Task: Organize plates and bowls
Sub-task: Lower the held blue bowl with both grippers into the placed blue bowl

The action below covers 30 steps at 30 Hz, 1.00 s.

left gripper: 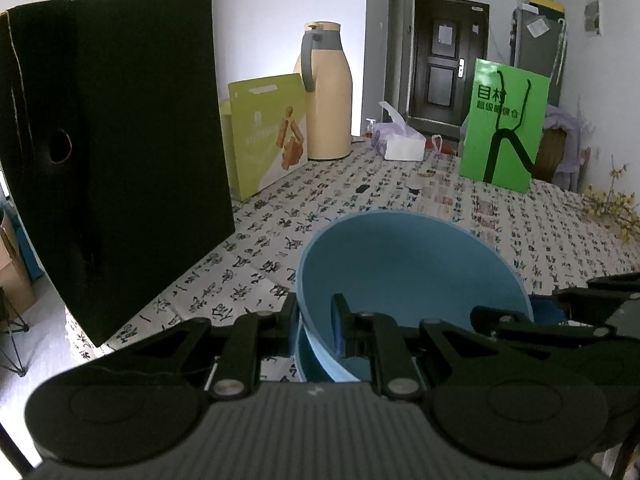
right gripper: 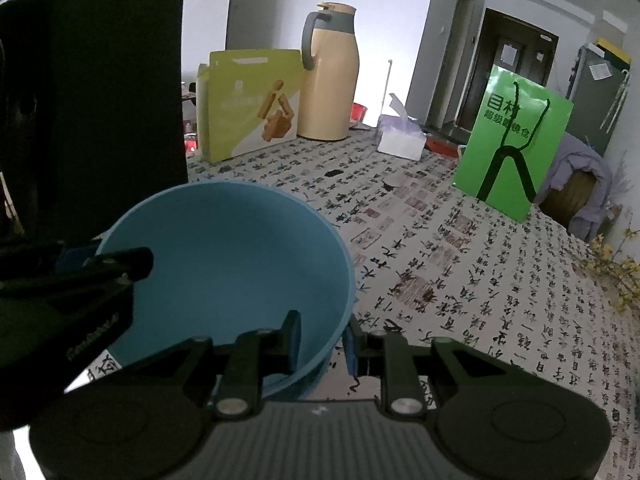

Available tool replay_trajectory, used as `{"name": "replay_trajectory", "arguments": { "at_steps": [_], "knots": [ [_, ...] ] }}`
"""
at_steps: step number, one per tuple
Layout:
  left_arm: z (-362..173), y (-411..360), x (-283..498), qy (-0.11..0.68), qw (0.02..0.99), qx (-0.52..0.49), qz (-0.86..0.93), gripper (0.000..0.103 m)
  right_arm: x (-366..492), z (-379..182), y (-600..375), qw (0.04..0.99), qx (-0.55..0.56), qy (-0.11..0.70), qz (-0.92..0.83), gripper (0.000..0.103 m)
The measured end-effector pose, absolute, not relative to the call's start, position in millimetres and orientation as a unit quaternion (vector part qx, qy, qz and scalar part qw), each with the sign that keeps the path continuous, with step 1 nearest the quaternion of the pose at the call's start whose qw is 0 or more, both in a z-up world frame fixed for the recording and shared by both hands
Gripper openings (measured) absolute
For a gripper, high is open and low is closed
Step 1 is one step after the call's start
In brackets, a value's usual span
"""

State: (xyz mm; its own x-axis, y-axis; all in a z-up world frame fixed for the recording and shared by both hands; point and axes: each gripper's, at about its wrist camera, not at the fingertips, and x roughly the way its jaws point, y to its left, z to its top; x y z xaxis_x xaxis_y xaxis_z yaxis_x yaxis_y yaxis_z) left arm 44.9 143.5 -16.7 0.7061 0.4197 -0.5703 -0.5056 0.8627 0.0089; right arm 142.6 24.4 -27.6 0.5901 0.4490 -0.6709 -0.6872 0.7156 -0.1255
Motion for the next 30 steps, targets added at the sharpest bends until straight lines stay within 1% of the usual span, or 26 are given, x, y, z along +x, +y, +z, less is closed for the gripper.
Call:
{"name": "replay_trajectory", "arguments": {
  "at_steps": [20,30],
  "knots": [
    [-37,148,46,0.322,0.918,-0.057,0.225,0.017,136,-45,31,0.873,-0.23,0.288,0.32,0.022],
    [-40,148,47,0.325,0.917,-0.053,0.223,0.017,136,-50,32,0.872,-0.237,0.282,0.322,0.022]
  ]
}}
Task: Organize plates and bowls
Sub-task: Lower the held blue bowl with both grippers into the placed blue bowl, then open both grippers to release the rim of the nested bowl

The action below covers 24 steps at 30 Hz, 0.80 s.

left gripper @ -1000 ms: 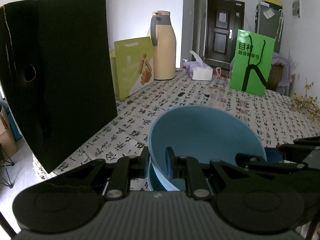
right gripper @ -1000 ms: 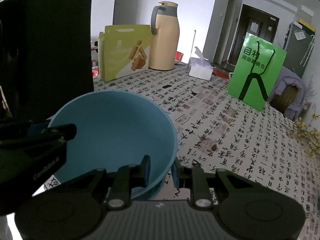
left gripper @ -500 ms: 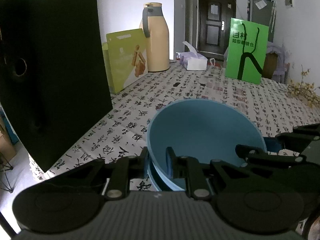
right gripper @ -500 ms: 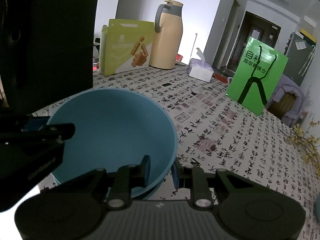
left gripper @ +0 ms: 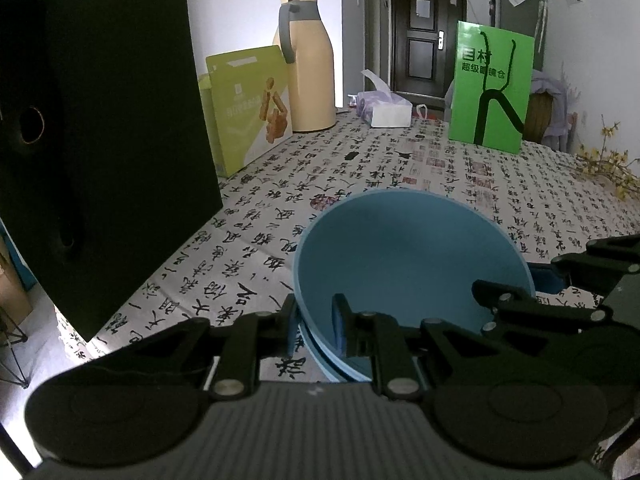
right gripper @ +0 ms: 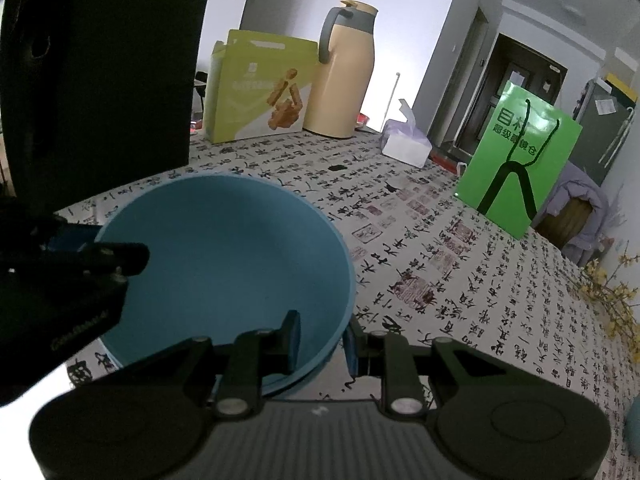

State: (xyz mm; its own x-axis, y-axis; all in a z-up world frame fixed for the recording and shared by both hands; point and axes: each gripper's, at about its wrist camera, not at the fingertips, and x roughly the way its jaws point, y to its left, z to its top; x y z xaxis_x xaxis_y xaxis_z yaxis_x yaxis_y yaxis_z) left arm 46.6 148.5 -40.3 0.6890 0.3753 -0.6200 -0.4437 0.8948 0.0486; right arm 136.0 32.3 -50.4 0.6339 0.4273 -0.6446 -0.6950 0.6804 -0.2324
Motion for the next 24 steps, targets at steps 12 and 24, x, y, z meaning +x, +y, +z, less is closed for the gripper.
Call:
{"name": "replay_trajectory", "arguments": {
  "at_steps": [12,24],
  "knots": [
    [-37,153,44,0.316,0.921,-0.074,0.214,0.028,143,-48,22,0.869,-0.195,0.297,0.345,0.028],
    [-19,150,25,0.27,0.937,-0.085,0.203,0.065,137,-27,-11,0.872,-0.125,0.28,0.38,0.064]
  ]
}}
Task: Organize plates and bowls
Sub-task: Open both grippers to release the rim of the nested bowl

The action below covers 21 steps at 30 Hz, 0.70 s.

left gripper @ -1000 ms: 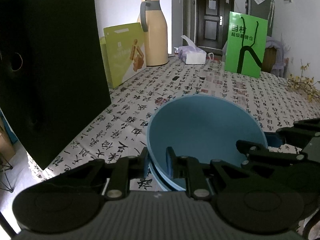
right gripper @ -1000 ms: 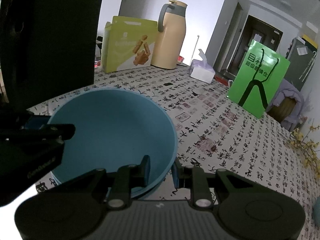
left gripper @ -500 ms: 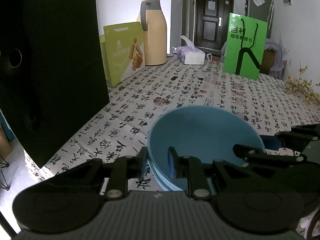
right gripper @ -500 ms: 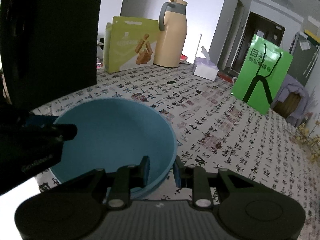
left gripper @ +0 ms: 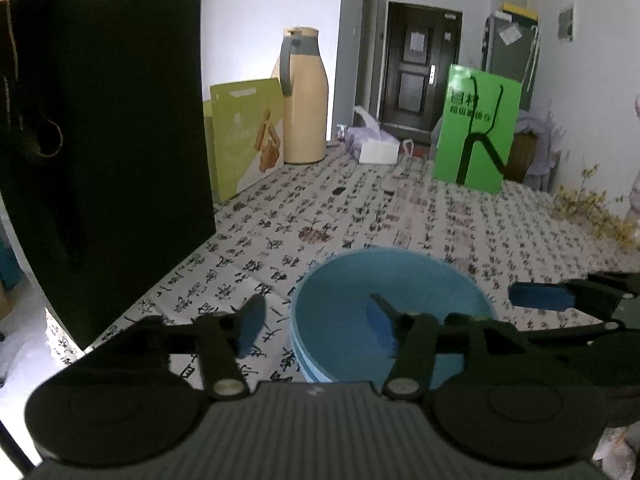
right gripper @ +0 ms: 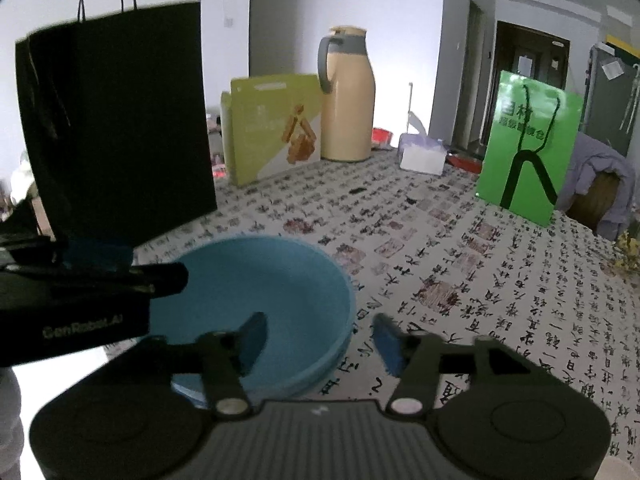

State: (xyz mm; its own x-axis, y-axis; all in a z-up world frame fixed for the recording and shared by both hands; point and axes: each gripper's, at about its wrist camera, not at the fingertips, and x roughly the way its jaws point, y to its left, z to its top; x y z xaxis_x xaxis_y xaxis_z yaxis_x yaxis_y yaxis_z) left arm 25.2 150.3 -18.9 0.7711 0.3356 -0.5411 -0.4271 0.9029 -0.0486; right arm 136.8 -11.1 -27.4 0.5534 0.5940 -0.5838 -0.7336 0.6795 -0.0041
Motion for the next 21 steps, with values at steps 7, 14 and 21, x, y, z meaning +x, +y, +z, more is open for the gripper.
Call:
{"name": "replay_trajectory", "arguments": {
  "at_steps": [7,14,21],
  "knots": [
    [-9,145,10,0.237,0.949,-0.08,0.194,0.082,131,-19,-43,0.881,-0.091,0.261,0.384,0.089],
    [0,137,-9,0.194,0.962,-0.096,0.17,0.103,128,-17,-78,0.889,-0.057,0.253,0.378,0.103],
    [1,117,-20,0.169,0.97,-0.074,0.161,0.103,121,-21,-107,0.892,-0.027,0.256,0.372,0.103]
  ]
}}
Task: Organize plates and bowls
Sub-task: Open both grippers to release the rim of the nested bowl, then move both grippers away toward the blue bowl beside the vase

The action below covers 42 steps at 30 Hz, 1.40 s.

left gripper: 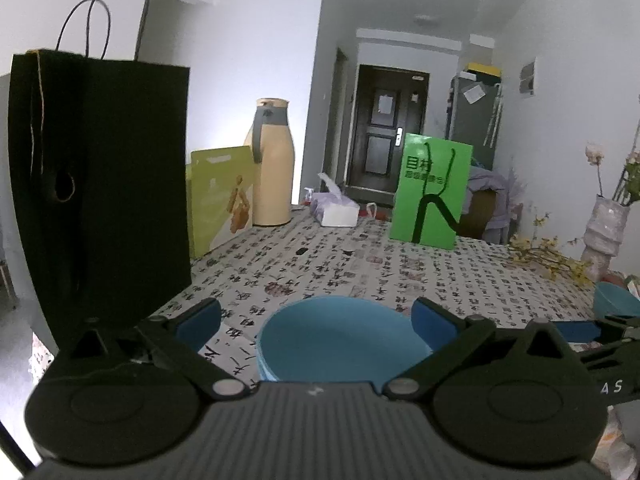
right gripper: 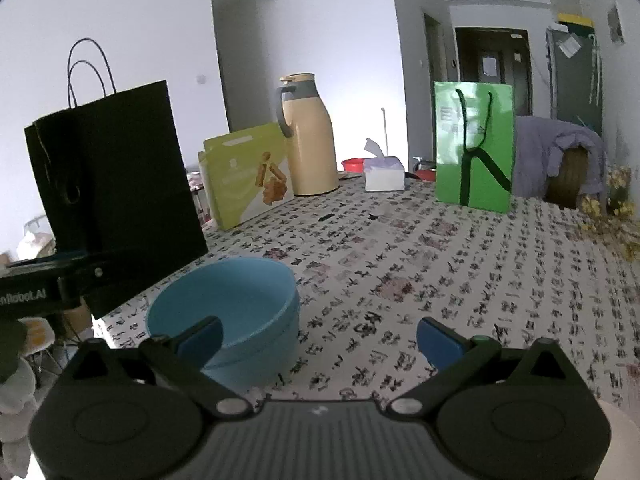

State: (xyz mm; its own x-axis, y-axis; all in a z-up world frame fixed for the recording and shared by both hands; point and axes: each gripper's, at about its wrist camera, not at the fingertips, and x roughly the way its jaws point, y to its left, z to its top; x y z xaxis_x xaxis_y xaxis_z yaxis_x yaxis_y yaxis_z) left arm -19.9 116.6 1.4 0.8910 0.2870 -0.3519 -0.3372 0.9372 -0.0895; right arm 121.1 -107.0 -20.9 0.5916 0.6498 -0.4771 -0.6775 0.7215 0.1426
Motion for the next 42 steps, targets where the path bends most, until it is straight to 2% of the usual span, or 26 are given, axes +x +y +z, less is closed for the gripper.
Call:
{"name": "replay_trajectory", "arguments": {
  "at_steps": [19,42],
  "knots": [
    [-6,90,-14,0.173,0.974,-0.079,0.12,0.103,123,-31,-169,0.909,0.036,0.253,0.329,0.103],
    [-4,36,25,0.16,0.982,-0.06,0.078,0.103,133,-26,-253,0.951,0.025,0.212,0.225,0.103]
  ]
}}
